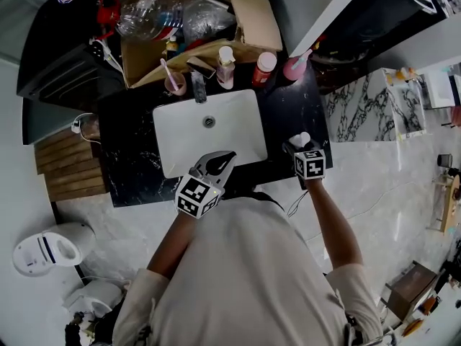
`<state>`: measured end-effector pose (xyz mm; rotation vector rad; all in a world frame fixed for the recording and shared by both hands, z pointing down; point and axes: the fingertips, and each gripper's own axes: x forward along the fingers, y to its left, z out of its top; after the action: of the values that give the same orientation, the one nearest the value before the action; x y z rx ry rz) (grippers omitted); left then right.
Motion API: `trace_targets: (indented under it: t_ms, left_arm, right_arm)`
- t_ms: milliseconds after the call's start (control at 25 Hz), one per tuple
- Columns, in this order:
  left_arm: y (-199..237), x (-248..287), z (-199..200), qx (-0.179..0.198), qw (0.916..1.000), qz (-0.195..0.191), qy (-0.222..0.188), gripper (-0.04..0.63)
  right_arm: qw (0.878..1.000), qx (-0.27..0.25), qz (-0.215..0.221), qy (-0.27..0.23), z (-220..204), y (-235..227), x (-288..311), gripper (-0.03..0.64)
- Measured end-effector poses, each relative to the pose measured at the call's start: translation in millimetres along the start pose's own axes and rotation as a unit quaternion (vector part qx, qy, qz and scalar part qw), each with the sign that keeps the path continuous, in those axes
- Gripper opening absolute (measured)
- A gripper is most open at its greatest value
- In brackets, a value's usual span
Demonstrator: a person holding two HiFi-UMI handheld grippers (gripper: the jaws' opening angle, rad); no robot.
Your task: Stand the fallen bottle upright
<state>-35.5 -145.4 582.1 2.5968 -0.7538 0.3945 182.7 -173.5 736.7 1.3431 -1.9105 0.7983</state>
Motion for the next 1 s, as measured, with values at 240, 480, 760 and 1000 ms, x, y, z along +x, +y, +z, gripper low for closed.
trace_targets:
  t_ms: [240, 480, 760, 1000]
  left_arm:
    - [-7.8, 1.7, -0.7, 0.005, 0.9999, 0.002, 0.011, 0.008]
    - [-12.9, 2.4, -4.5, 0.003, 0.9998, 0.011, 0.019, 0.008]
    - [-20.7, 6.5, -6.0, 0.004, 0.9996, 0.015, 0.025, 0.008]
    - [-30.5, 9.3, -6.0, 0.007, 0.9995, 0.019, 0.025, 0.008]
  right_arm:
    - [0.998, -0.023, -0.012, -0.053, -0.3, 2.2, -4.7, 0.276]
    - [0.995, -0.052, -0.013, -0.081, -5.9, 4.5, -7.9, 0.278]
    - [0.995, -0.044, -0.011, -0.089, -8.1, 4.7, -8.1, 0.287]
    - [0.995, -0.040, 0.010, -0.091, -11.3, 4.5, -16.6, 0.314]
